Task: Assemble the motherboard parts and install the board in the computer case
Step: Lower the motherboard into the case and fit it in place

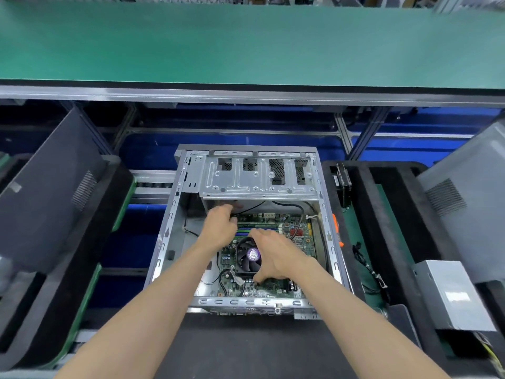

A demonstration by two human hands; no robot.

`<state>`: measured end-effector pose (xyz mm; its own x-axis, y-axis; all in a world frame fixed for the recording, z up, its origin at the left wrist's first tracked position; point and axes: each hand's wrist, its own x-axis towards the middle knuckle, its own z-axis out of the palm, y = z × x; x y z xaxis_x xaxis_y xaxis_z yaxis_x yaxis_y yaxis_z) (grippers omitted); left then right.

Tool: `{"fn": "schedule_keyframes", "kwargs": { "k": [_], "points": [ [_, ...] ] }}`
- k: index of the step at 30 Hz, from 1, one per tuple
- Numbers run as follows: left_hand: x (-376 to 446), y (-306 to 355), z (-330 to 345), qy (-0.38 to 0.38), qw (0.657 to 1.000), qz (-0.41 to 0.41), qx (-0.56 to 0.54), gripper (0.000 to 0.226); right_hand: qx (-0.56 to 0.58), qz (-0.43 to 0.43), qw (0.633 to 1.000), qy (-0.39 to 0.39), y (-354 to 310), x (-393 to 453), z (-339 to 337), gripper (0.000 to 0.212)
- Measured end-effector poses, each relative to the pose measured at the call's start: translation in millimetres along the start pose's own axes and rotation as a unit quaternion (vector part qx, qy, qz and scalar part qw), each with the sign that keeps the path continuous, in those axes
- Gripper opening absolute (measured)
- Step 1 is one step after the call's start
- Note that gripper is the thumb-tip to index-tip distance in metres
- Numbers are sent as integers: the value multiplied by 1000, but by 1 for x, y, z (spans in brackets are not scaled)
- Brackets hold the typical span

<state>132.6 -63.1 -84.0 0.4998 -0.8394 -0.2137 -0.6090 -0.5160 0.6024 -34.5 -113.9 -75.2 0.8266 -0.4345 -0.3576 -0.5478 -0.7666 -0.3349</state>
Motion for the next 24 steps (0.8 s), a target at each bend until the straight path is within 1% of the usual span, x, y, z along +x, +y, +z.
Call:
{"fn": "schedule_keyframes", "kwargs": {
  "k": [2, 4, 5, 6, 7, 8, 9, 10, 11, 12, 14, 16, 19, 21, 22, 24],
  "points": [
    [9, 4, 6, -46, 997, 26, 60, 20, 2, 2, 1000, -3, 0, -1, 0, 88],
    [13, 3, 11, -65, 994, 25, 87, 26, 20, 3, 1000, -14, 1, -4, -1, 100],
    [14, 1, 13, -67, 994, 17, 88, 27, 51, 12, 998, -20, 0, -7, -3, 106],
    [14, -1, 13, -65, 994, 7, 89, 28, 92, 25, 995, -16, 0, -10, -6, 106],
    [13, -3, 13, -63, 994, 3, 90, 29, 134, 40, 990, 6, -1, -12, -9, 98],
    [14, -5, 12, -61, 994, 1, 89, 29, 168, 59, 983, 50, -1, -14, -12, 81],
    [15, -7, 10, -59, 995, 3, 86, 29, 180, 85, 974, 111, 0, -16, -14, 62],
    [15, -10, 8, -63, 995, 6, 82, 30, 167, 119, 964, 169, 1, -18, -17, 44],
    [15, -12, 6, -73, 994, 11, 81, 32, 139, 156, 955, 211, 2, -20, -20, 31],
    [15, -13, 4, -83, 993, 18, 81, 34, 106, 190, 949, 229, 3, -21, -22, 23],
    [14, -14, 3, -79, 994, 25, 69, 35, 50, 243, 947, 204, 5, -25, -21, 17],
    [13, -13, 2, -35, 997, 28, 57, 32, 28, 277, 946, 163, 6, -26, -18, 19],
    [10, -13, -1, 50, 992, 22, 111, 27, 50, 293, 944, 143, 11, -22, -18, 11],
    [8, -13, -4, 80, 987, 25, 135, 25, 40, 299, 942, 144, 12, -21, -20, 6],
    [7, -13, -4, 85, 986, 27, 140, 25, 25, 304, 941, 149, 11, -21, -21, 9],
    [4, -13, -4, 81, 985, 32, 148, 33, -12, 311, 936, 164, 8, -21, -21, 26]
  ]
}}
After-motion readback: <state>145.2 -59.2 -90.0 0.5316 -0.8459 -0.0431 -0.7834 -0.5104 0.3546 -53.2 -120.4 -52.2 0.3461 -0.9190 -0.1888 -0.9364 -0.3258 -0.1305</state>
